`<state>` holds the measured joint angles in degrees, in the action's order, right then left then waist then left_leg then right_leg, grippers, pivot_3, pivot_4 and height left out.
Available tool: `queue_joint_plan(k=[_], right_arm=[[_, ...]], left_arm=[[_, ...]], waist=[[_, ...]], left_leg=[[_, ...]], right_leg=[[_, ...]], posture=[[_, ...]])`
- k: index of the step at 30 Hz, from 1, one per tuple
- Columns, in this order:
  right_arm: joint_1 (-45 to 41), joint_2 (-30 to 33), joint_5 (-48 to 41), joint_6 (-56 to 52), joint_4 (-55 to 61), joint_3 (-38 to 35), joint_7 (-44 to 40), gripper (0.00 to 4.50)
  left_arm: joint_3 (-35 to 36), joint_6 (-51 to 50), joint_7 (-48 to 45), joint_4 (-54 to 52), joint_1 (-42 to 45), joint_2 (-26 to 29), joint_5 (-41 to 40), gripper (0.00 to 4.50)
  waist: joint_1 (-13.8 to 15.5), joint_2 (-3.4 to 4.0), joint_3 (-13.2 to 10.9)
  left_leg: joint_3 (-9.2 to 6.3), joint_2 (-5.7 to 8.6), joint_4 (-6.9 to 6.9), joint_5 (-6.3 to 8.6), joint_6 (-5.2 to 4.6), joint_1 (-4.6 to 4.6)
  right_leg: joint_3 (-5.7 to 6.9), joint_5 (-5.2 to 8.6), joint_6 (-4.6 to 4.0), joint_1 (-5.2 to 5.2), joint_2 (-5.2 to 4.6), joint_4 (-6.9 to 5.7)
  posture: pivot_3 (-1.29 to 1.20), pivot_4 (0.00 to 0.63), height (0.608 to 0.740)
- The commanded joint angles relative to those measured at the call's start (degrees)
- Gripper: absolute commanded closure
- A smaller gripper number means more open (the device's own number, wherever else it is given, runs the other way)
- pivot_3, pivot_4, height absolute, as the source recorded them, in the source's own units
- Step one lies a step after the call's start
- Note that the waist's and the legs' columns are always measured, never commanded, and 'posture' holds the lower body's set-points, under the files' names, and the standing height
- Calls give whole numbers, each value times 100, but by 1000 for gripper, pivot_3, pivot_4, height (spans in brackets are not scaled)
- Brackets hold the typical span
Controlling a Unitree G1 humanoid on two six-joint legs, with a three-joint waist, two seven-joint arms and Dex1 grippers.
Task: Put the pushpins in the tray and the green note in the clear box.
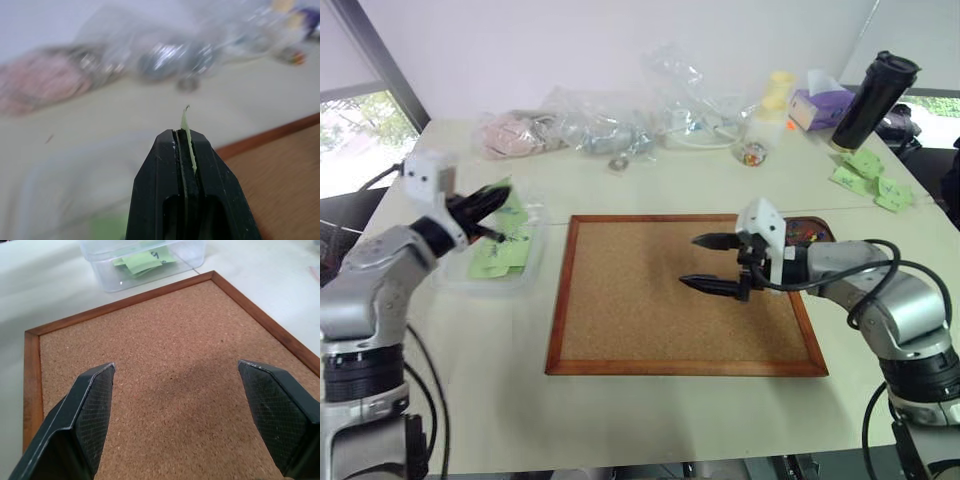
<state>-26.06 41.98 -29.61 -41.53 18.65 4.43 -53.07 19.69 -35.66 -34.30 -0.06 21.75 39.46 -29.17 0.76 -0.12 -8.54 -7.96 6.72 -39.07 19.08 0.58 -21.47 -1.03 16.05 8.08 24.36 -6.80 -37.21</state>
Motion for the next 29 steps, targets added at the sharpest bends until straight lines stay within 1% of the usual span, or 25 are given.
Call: queue_joint_plan(k=[1,2,3,4,5,6,7,10,11,12,14,19,23,25,29], right_arm=[[-171,-37,79,190,34,53,-70,506],[-170,-37,107,219,17,74,-75,446],[-163,-29,137,248,9,89,-74,446],[-151,-20,158,265,10,90,-70,446],[-137,-14,171,272,14,79,-64,446],[-132,-15,185,277,8,72,-58,446],[-122,-11,193,277,7,59,-50,446],[-25,75,197,249,46,-55,-32,446],[28,132,198,234,65,-113,-28,446],[99,206,214,239,81,-185,-18,446],[230,345,239,255,90,-329,18,446],[520,634,173,248,233,-585,-72,446],[840,891,62,189,445,-837,-177,446],[1028,982,0,154,616,-911,-216,446],[1125,977,-27,77,720,-998,-89,446]], left_arm=[[87,180,-178,128,5,150,46,4500],[46,157,-231,176,-35,151,50,3819],[8,138,-284,206,-73,142,46,3605],[-39,129,-337,211,-113,149,63,3068],[-80,138,-389,204,-144,165,88,2690],[-104,148,-439,206,-149,177,97,2134],[-109,127,-491,182,-154,187,73,1716],[-50,-148,-765,-108,-135,232,-256,256],[-67,-216,-902,-260,-144,276,-349,69],[-176,-115,-1104,-459,-191,339,-332,69],[-366,-220,-1361,-786,-238,440,-417,69],[-713,-514,-1722,-1519,-286,469,-812,69],[-1349,-746,-1842,-2310,-276,281,-1097,69],[-1645,-641,-1806,-2455,-327,177,-935,69],[-1791,-531,-1701,-2476,-332,-27,-864,69]], waist=[[11,-6,-2],[10,-6,-2],[9,-6,-2],[4,-6,-2],[-7,-6,-2],[-16,-6,-2],[-19,-6,-2],[-26,-6,-2],[-26,-6,-2],[-26,-6,-2],[-4,-7,-2],[-12,-6,-3],[-11,-6,-3],[-4,-6,-3],[-7,-7,-3]], left_leg=[[-3,1,-3,0,0,-1],[-4,3,-5,0,0,0],[-4,3,-5,0,0,0],[-4,3,-4,0,0,0],[-4,3,-2,0,0,-1],[-4,3,0,0,0,0],[-4,1,0,0,0,0],[-4,-2,3,0,0,0],[-4,-2,4,0,0,-1],[-4,-2,3,0,0,-1],[-4,-1,3,0,0,-3],[-3,-1,3,0,0,-1],[-2,-2,3,1,-1,-1],[-1,-2,3,1,-1,-1],[-1,-4,1,1,-1,0]], right_leg=[[2,0,0,-2,-1,0],[2,0,0,-5,-1,1],[2,0,0,-5,-2,1],[2,0,0,-4,-2,1],[2,0,0,-3,-3,1],[2,0,0,-1,-3,0],[2,0,0,0,-4,0],[2,0,0,1,-3,0],[2,0,0,2,-3,0],[2,0,0,2,-4,0],[2,0,0,1,-5,1],[-1,0,0,-2,-6,2],[-5,0,0,-2,-6,2],[-5,0,0,-3,-6,2],[-6,0,0,-4,-3,2]], posture=[[0,150,740],[0,150,740],[0,150,740],[0,150,740],[0,150,740],[0,150,740],[0,150,740],[0,150,740],[0,150,740],[0,150,740],[0,150,740],[0,150,740],[0,150,740],[0,150,740],[0,150,740]])
